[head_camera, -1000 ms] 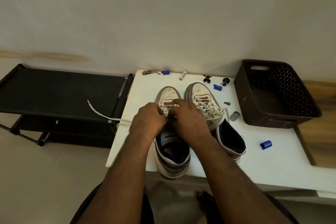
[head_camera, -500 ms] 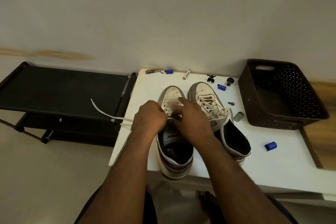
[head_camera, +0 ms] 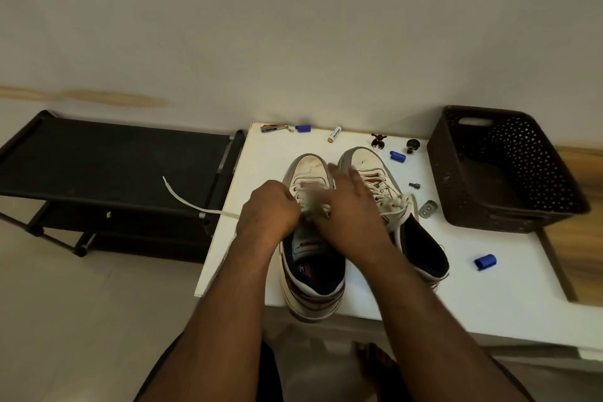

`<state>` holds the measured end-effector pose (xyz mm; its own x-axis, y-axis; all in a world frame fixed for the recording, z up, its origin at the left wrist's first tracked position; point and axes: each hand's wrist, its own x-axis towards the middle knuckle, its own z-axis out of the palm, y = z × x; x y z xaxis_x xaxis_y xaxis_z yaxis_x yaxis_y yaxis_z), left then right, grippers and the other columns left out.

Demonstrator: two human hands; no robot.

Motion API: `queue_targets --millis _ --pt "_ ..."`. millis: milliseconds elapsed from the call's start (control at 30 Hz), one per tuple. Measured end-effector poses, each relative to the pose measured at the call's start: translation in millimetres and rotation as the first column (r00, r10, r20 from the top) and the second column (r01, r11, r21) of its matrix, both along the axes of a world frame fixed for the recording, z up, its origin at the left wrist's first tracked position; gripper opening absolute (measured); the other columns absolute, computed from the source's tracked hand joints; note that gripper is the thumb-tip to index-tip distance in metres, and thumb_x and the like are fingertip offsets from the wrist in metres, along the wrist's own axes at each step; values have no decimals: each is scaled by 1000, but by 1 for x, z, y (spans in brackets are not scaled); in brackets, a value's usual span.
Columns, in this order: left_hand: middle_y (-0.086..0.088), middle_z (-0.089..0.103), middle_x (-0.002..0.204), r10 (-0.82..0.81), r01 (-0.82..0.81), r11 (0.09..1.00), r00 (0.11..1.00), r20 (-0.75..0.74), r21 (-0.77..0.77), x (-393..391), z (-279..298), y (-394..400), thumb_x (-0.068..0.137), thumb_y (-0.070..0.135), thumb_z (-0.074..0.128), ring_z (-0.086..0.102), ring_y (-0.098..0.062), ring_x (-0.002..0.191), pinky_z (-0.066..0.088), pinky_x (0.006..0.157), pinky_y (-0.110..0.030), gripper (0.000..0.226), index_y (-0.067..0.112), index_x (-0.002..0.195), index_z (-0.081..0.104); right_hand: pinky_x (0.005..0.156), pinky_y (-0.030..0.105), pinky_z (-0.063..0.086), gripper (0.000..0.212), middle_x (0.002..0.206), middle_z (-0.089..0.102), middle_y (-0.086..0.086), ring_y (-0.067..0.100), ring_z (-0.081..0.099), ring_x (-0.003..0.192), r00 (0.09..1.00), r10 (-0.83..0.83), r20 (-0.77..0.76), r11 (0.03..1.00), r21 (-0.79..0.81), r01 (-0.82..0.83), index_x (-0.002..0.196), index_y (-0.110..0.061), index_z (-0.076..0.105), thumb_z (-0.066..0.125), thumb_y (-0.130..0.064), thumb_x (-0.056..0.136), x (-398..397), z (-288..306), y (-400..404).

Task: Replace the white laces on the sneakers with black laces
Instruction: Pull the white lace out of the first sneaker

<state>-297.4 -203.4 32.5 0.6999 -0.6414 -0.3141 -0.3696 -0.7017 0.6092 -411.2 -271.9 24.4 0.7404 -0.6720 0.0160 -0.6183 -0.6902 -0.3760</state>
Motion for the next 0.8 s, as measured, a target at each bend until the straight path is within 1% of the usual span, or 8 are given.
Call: queue_targets --millis 67,133,233,300,433,500,633,800 --pt "-9 70 99 1 -1 1000 1000 -15 -13 1 0 1 88 17 62 65 -26 90 54 78 -34 17 12 102 72 117 39 16 23 156 27 2 28 17 146 1000 -22 -9 1000 -3 22 112 -23 70 61 -25 91 6 -3 1" --pt "-9 70 99 4 -5 1000 1000 -26 -24 1 0 2 88 16 62 65 -27 91 55 82 -37 17 12 101 72 110 28 26 12 144 48 1 20 38 136 930 -220 294 965 202 164 95 -18 74 66 -20 88 8 2 -2" --pt "-8 68 106 -16 14 999 999 -38 -44 0 1 2 88 11 61 64 -27 95 54 87 -40 17 16 102 69 85 28 46 7 94 70 -8 4 63 88 473 -675 567 728 615 302 83 -20 73 67 -18 87 -7 27 -22" --pt "-7 65 112 -56 54 996 998 -29 -65 -1 1 1 85 4 60 62 -27 99 53 88 -39 27 21 106 66 75 20 48 18 100 68 -6 -7 61 82 304 -745 594 667 646 373 108 -19 69 65 -19 90 -26 38 -37" --pt "-7 55 127 -154 156 987 987 54 -26 -6 0 -4 83 7 61 54 -28 114 48 97 -43 33 29 108 66 106 2 20 73 158 17 3 13 21 143 614 -554 562 832 348 433 149 -24 30 66 -11 88 -30 36 -25" --pt "-6 53 126 -175 173 985 979 102 21 -11 -1 -6 84 15 65 53 -29 116 47 97 -44 26 30 106 67 113 20 22 57 153 31 7 20 28 141 764 -387 516 921 176 348 141 -19 47 65 -11 87 -16 26 -12" --pt "-4 62 117 -125 124 992 975 184 16 -18 -5 -7 87 22 65 61 -26 103 52 89 -37 22 26 108 68 88 18 37 30 119 64 2 15 57 110 945 -255 207 941 276 193 115 -18 69 68 -19 85 -1 11 -6" --pt "-2 67 105 6 1 999 984 176 -36 -17 -3 -4 89 24 65 63 -23 93 48 76 -31 11 21 99 67 84 21 44 28 115 68 5 17 63 104 973 -226 37 908 370 197 114 -16 70 65 -11 87 -3 9 -14"
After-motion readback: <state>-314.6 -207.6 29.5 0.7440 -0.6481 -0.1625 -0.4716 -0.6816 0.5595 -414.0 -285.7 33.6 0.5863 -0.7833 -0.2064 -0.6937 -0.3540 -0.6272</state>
